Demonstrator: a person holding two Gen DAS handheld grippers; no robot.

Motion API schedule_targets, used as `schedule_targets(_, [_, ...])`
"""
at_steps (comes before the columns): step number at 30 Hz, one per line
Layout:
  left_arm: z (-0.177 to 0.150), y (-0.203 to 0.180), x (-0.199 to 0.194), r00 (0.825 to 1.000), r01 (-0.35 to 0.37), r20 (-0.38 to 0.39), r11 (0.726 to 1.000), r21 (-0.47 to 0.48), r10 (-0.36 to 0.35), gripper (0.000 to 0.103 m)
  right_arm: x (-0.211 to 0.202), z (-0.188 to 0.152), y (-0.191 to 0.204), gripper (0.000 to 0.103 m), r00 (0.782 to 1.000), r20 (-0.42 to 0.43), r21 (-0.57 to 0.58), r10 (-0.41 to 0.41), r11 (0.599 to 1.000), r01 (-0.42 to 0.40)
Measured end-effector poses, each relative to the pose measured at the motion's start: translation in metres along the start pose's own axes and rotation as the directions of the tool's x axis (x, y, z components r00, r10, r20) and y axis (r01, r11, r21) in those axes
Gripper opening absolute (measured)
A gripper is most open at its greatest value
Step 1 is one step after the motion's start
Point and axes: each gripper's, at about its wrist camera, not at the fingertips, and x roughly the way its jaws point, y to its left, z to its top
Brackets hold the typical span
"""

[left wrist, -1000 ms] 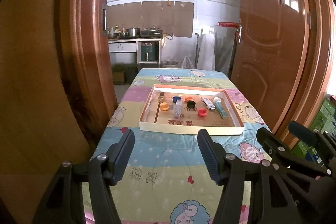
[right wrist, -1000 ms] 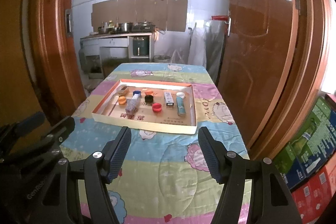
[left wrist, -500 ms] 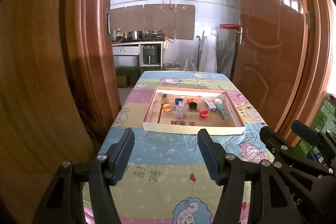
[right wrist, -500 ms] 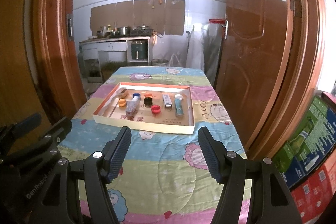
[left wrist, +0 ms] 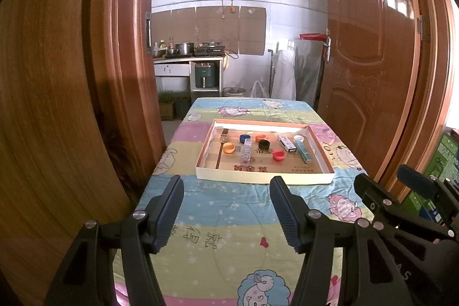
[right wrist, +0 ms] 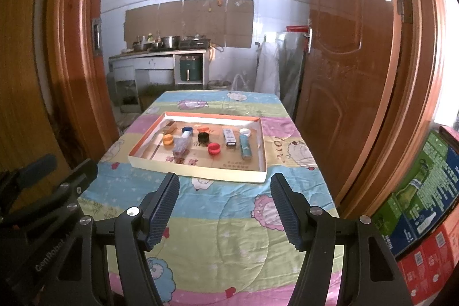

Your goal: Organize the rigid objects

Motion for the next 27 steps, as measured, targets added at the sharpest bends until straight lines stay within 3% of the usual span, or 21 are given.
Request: schedule_targets(27, [-0.0008,0.0044,-0.0009,1.000,-0.003,-0.002,1.000,0.006,0.003,0.063,0.0008,0.0000,0.0010,0.068,1.000,-0.001,0.004,0.005,1.000,-0.005])
